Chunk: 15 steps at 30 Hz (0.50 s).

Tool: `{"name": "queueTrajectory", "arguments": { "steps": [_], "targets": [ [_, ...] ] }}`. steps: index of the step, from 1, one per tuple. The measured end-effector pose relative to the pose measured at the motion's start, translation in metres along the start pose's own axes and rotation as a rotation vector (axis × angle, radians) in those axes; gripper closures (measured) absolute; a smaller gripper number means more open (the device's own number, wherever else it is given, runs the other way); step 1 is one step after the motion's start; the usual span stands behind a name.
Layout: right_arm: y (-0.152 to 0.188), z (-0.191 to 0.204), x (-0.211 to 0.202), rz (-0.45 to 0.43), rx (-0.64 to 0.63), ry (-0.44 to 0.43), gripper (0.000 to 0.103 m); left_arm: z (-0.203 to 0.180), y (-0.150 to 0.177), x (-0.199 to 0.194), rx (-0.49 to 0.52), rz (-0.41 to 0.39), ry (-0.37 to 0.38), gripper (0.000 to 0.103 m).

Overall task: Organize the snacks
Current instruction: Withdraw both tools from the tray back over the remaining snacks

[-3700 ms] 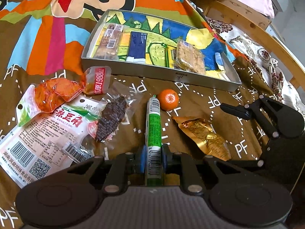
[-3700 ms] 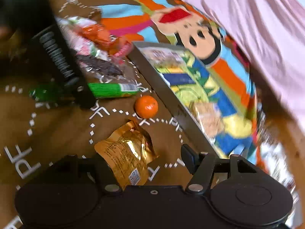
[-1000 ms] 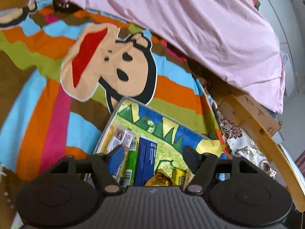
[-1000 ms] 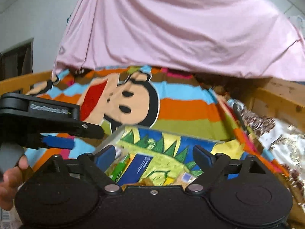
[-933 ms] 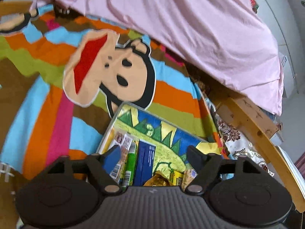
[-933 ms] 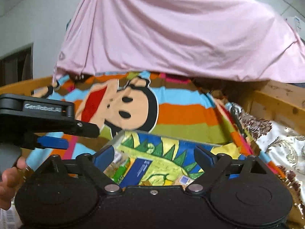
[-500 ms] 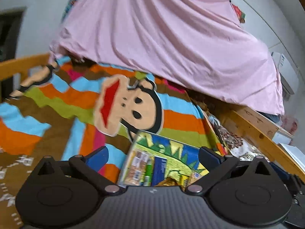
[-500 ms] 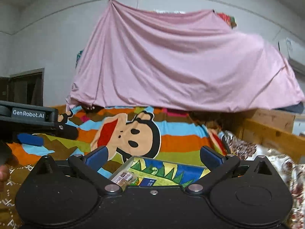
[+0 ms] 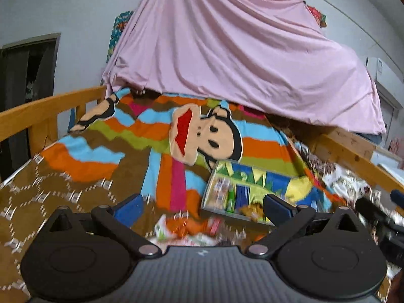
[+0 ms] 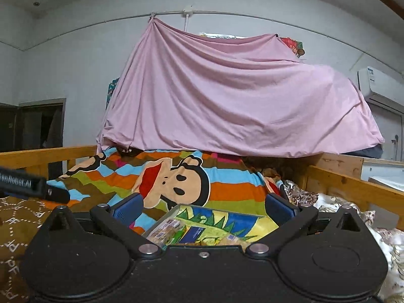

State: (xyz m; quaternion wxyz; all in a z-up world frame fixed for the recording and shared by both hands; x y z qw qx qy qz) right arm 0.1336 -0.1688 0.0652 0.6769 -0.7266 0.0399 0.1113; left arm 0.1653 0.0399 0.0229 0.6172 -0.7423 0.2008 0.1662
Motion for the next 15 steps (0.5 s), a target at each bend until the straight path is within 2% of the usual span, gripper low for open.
{"name": "queueTrajectory", "arguments": {
  "steps": [9, 15],
  "targets": [
    [0.026, 0.011, -0.033, 0.083, -0.001, -0.031, 0.001, 0.009, 0.045, -0.025, 0.053, 0.074, -0.033, 0.001],
    [0.044, 0.025, -0.029, 0.161, -0.009, -0.063, 0.001, 0.013, 0.069, -0.020, 0.116, 0.145, -0.049, 0.001]
  ]
}}
Point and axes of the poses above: each gripper's, at about its wrist camera, not at the fingertips, and x roughly the way its jaws point, z to its left, y to its underside, the point moved 10 cm from there along x, roughly the way its jaws point, and after that the axes turned 6 degrees about z, right-handed, at the moved point
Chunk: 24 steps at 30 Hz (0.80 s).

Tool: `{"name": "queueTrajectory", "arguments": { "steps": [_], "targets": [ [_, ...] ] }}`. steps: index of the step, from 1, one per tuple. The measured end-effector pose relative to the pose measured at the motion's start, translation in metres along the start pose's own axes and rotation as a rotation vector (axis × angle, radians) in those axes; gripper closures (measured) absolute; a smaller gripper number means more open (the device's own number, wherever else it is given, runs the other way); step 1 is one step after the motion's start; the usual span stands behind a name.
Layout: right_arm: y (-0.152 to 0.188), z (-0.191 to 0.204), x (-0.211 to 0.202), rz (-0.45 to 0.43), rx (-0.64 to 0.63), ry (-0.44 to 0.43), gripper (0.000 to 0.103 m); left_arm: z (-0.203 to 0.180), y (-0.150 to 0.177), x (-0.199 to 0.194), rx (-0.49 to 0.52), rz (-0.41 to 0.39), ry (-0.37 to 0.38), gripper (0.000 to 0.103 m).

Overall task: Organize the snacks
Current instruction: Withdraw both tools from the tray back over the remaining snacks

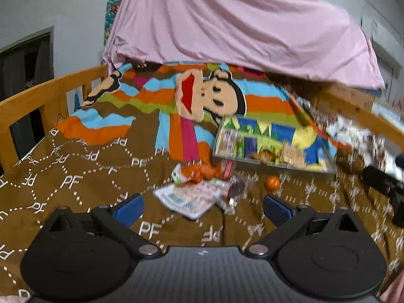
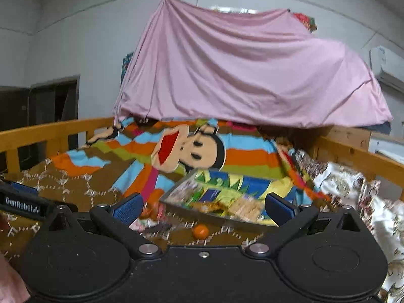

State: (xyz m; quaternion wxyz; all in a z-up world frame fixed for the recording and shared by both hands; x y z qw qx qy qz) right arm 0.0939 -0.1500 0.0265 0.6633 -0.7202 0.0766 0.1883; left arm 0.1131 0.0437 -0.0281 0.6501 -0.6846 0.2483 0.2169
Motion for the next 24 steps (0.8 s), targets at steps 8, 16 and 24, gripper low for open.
{"name": "queueTrajectory", "arguments": {
  "steps": [8, 16, 24],
  "targets": [
    [0.034, 0.018, 0.030, 0.171, 0.014, -0.034, 0.001, 0.015, 0.021, 0.022, -0.034, 0.135, -0.038, 0.001],
    [0.040, 0.014, 0.046, 0.228, 0.017, -0.029, 0.001, 0.008, 0.022, 0.039, -0.009, 0.198, 0.013, 0.001],
    [0.042, 0.012, 0.076, 0.301, -0.048, -0.054, 0.001, 0.004, 0.007, 0.069, -0.014, 0.219, 0.077, 0.001]
  ]
}}
Point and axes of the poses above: each gripper's, at about its wrist camera, not at the fingertips, and x roughly the way its jaws point, z to its left, y to its underside, the point moved 10 cm from there along x, roughly the way its jaws point, and after that the axes turned 6 degrees about z, right-handed, at the moved point
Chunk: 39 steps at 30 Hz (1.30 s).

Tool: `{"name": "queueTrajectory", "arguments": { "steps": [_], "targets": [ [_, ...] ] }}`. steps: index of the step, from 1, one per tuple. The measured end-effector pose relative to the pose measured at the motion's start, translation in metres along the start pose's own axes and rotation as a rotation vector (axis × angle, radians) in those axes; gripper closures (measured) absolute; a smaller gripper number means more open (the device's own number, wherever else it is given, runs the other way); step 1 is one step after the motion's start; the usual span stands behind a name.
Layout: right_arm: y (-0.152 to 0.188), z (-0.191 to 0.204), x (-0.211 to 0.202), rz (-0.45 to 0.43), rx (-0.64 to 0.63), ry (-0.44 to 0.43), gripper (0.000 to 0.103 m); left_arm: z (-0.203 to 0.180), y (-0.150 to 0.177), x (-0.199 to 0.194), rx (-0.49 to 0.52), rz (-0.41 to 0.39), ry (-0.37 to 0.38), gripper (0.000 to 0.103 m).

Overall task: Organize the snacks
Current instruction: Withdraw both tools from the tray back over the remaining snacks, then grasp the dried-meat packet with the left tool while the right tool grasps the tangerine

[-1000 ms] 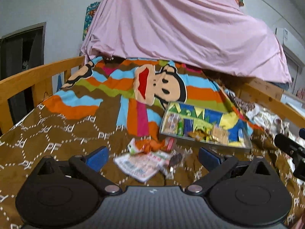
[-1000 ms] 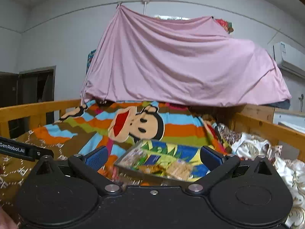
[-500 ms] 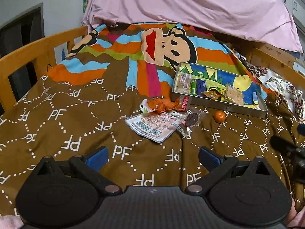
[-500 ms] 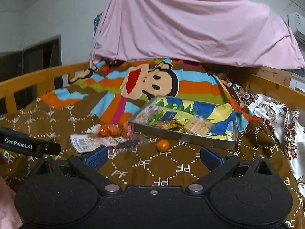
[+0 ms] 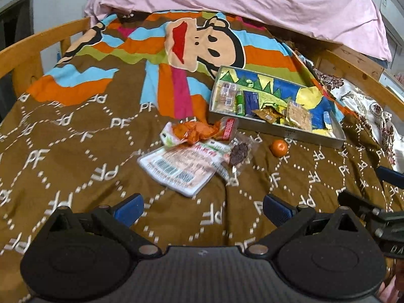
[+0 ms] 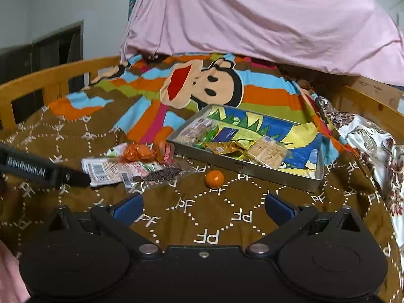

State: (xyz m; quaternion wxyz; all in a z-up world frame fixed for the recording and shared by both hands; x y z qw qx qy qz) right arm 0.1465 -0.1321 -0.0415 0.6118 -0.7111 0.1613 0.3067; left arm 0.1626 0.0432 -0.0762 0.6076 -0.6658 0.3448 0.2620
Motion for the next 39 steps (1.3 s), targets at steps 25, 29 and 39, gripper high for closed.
{"name": "queueTrajectory", "arguments": {
  "steps": [25, 29, 39],
  "targets": [
    [-0.024, -0.031, 0.110, 0.032, -0.307, 0.079, 0.001, -0.053, -0.038, 0.093, 0.388, -0.096, -0.020, 0.001],
    [-0.021, -0.036, 0.127, 0.074, -0.235, 0.035, 0.001, -0.056, -0.037, 0.106, 0.398, -0.077, -0.004, 0.001],
    [-0.014, -0.041, 0.160, 0.156, -0.115, -0.018, 0.001, -0.065, -0.032, 0.122, 0.474, -0.066, -0.017, 0.001]
  ]
}}
Point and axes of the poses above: each gripper's, at about its wrist camera, not at the fingertips, and x roughly the way its jaws point, z to its left, y to its underside, the point moved 10 cm from there along x, roughly the way its jaws point, and after that the axes turned 6 degrees about z, right-handed, at the moved point
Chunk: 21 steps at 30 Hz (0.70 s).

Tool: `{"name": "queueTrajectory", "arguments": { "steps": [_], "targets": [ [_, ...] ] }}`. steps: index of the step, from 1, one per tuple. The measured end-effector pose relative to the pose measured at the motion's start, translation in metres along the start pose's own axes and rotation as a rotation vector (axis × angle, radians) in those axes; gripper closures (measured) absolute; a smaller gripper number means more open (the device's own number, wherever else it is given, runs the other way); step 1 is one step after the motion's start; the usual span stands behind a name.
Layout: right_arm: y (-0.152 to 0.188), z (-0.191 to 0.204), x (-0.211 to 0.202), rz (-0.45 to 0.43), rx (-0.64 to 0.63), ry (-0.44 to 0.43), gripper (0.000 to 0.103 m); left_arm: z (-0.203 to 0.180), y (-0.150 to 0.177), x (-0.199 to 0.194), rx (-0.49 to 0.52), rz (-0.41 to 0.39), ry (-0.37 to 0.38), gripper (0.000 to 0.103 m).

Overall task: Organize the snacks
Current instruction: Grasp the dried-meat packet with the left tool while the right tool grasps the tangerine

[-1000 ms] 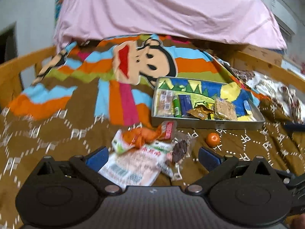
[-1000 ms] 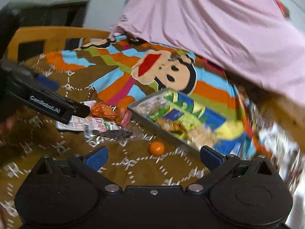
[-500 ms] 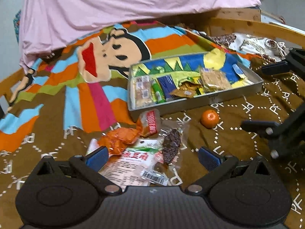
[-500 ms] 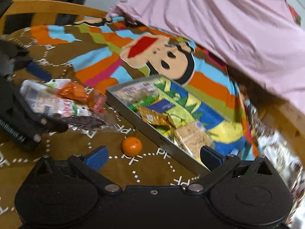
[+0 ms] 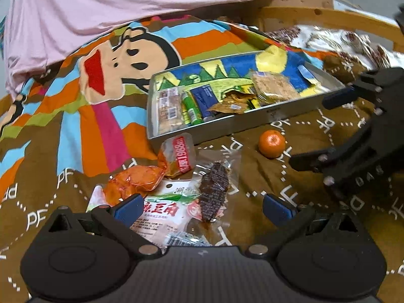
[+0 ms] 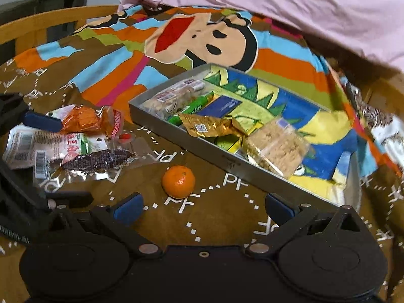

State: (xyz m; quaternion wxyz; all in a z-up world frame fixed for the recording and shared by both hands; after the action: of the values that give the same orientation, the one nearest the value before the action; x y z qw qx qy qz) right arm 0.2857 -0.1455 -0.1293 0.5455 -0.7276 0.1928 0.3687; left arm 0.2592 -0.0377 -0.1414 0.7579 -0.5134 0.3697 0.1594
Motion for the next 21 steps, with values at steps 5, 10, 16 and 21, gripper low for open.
{"name": "queueTrajectory", "arguments": {
  "steps": [5, 10, 16, 21],
  "targets": [
    [-0.004, -0.002, 0.010, -0.002, 0.085, -0.056, 0.003, -0.004, -0.001, 0.006, 0.016, -0.006, 0.001, 0.001],
    [-0.008, 0.001, 0.014, -0.010, 0.105, -0.084, 0.012, -0.001, 0.000, 0.014, -0.009, 0.016, 0.034, 0.010],
    [-0.008, 0.007, 0.017, -0.026, 0.074, -0.085, 0.024, 0.001, -0.002, 0.020, 0.022, 0.015, 0.015, 0.028],
    [-0.008, 0.009, 0.020, -0.029, 0.074, -0.102, 0.033, -0.001, -0.004, 0.020, 0.045, 0.011, 0.023, 0.042]
  ]
}}
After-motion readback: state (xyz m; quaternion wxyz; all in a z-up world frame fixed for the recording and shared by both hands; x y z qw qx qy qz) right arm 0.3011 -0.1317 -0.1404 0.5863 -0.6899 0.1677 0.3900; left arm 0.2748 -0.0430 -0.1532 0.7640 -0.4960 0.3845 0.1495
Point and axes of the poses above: each gripper's, at about its wrist camera, not at the fingertips, and x roughly the way its jaws point, z to its left, y to its underside, the point moved 10 cm from there along x, roughly the way its jaws point, and after that the axes turned 6 degrees about z, right-handed, at the moved point
